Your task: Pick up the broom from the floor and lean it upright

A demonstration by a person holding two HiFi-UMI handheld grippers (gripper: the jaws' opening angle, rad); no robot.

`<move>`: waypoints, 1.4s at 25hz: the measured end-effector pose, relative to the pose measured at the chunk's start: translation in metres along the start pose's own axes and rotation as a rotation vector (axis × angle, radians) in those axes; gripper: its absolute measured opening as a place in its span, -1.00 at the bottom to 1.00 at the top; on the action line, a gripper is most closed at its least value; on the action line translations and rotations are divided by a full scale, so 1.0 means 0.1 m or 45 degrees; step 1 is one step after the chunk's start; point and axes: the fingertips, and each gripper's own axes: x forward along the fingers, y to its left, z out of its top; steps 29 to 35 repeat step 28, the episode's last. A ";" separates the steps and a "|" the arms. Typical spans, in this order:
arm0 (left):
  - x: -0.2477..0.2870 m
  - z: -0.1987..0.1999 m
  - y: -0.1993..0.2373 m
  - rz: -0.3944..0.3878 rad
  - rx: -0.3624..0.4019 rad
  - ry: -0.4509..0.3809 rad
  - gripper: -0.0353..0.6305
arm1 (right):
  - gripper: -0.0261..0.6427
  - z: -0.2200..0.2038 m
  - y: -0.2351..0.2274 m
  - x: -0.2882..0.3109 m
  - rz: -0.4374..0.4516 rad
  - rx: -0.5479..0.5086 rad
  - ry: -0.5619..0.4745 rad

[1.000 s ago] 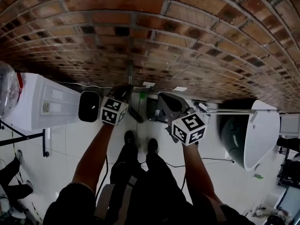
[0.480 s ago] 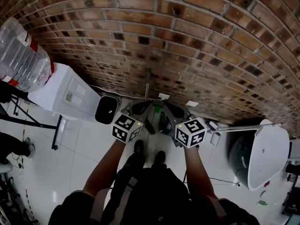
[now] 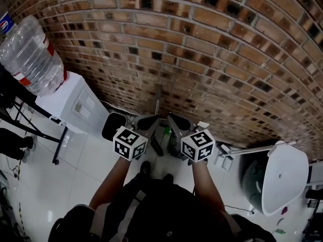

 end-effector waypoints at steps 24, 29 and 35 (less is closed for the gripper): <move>-0.02 0.09 -0.06 0.020 0.030 0.016 -0.89 | -0.91 0.15 -0.02 -0.09 0.028 -0.042 -0.017; -0.06 0.10 -0.04 0.019 0.036 0.016 -0.89 | -0.91 0.17 0.00 -0.09 0.020 -0.046 -0.021; -0.06 0.10 -0.04 0.019 0.036 0.016 -0.89 | -0.91 0.17 0.00 -0.09 0.020 -0.046 -0.021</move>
